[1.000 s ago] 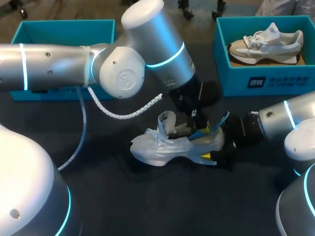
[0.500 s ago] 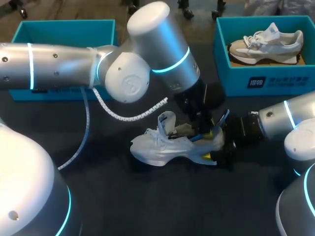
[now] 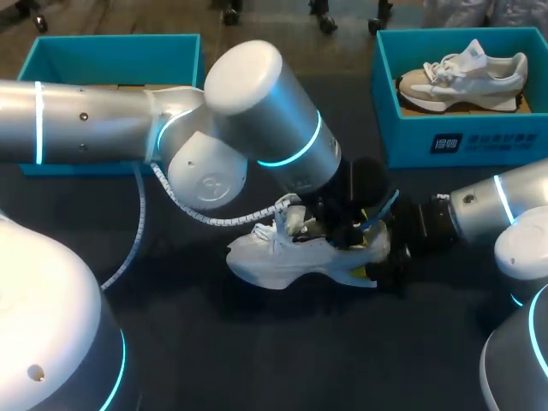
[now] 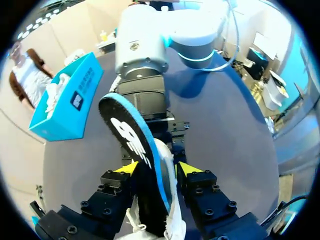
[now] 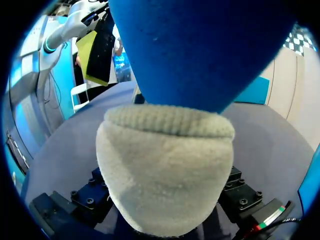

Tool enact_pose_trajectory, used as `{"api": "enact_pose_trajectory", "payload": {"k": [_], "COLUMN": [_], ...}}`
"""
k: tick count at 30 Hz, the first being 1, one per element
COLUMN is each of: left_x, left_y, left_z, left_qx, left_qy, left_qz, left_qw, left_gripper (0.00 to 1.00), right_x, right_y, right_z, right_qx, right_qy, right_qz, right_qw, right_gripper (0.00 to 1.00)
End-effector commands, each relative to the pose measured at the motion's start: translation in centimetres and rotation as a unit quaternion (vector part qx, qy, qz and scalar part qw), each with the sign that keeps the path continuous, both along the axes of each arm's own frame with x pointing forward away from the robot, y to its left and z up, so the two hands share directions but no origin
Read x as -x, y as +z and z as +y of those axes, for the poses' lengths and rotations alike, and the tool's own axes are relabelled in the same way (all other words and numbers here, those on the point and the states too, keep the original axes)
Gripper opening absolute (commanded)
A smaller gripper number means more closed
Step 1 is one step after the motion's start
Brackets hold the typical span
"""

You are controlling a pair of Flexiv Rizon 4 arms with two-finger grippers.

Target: Take the shoe out of the shoebox, open the shoe tongue, remove and reinsert the insole, then place the shoe into the shoebox

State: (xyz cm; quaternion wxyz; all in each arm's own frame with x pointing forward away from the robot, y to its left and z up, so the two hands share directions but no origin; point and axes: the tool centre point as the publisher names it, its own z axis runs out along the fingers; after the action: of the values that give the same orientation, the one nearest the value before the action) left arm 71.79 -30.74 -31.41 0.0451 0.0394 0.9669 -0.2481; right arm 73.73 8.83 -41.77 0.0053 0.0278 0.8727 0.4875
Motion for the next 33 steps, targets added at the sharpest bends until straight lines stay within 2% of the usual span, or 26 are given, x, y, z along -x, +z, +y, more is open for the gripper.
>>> {"api": "enact_pose_trajectory", "payload": {"k": [1,6,13,23,29,33], "left_x": [0.1,-0.2,-0.7,-1.0,-1.1,-1.2], "left_y": [0.0,-0.1,-0.2,-1.1,-1.7,-1.8], "left_z": [0.4,0.3,0.0,-0.7,-1.1,-1.2], "left_qx": [0.014,0.033,0.047,0.069,0.074,0.076], "left_qy": [0.028,0.058,0.084,0.119,0.126,0.128], "left_qz": [-0.022,-0.023,-0.014,-0.012,-0.008,-0.007], "left_qw": [0.999,0.997,0.995,0.99,0.989,0.989], "left_gripper": [0.43,0.35,0.34,0.24,0.24,0.0], "right_x": [0.2,0.2,0.2,0.2,0.2,0.2], "right_y": [-0.5,-0.5,-0.5,-0.5,-0.5,-0.5], "right_z": [0.4,0.4,0.4,0.4,0.4,0.4], "right_qx": [0.001,0.001,0.001,0.001,0.001,0.001], "right_qy": [-0.001,-0.001,-0.001,-0.001,-0.001,-0.001], "right_qz": [-0.001,-0.001,-0.001,-0.001,-0.001,-0.001], "right_qw": [1.0,1.0,1.0,1.0,1.0,1.0], "right_gripper": [0.0,0.0,0.0,0.0,0.0,0.0]}}
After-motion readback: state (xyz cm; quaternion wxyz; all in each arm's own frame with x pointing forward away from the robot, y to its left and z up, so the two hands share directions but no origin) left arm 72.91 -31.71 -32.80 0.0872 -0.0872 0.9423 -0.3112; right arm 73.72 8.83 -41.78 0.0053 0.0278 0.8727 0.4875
